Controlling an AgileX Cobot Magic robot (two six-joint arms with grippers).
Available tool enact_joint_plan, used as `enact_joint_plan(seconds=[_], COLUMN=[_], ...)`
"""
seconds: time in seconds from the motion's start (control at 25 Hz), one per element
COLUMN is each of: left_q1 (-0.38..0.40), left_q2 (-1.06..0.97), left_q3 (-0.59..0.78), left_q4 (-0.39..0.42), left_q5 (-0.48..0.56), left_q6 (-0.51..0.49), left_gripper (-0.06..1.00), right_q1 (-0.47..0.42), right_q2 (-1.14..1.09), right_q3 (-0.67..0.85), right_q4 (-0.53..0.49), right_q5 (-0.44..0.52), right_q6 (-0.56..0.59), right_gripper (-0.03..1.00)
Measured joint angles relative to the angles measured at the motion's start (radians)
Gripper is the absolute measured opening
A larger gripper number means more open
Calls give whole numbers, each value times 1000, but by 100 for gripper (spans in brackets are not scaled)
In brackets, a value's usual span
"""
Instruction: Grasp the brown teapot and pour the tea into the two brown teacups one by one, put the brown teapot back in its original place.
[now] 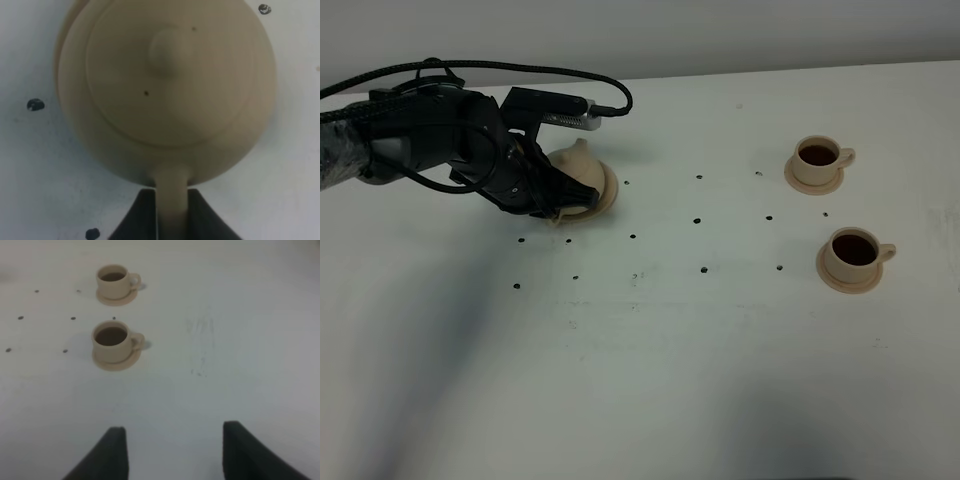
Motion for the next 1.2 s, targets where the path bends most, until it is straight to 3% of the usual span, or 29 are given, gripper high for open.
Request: enact_joint_plan(seconds=[0.2, 0.32, 0.96, 1.2], left_q1=[0, 0, 13, 13], left_q2=[-14, -45, -217, -262], left_q3=[0, 0, 0, 7], left_q4=[0, 0, 77, 121], left_q5=[39, 101, 695, 722], left_q6=[0, 0, 0, -23], left_gripper=[43, 49, 45, 43], right_q1=[0, 0, 0, 0], right_q2=[0, 0, 0, 0], right_q3=[0, 0, 0, 0], right_q4=[0, 0, 0, 0], right_q5=[0, 0, 0, 0], right_q6=[0, 0, 0, 0], right_gripper=[42, 42, 42, 42])
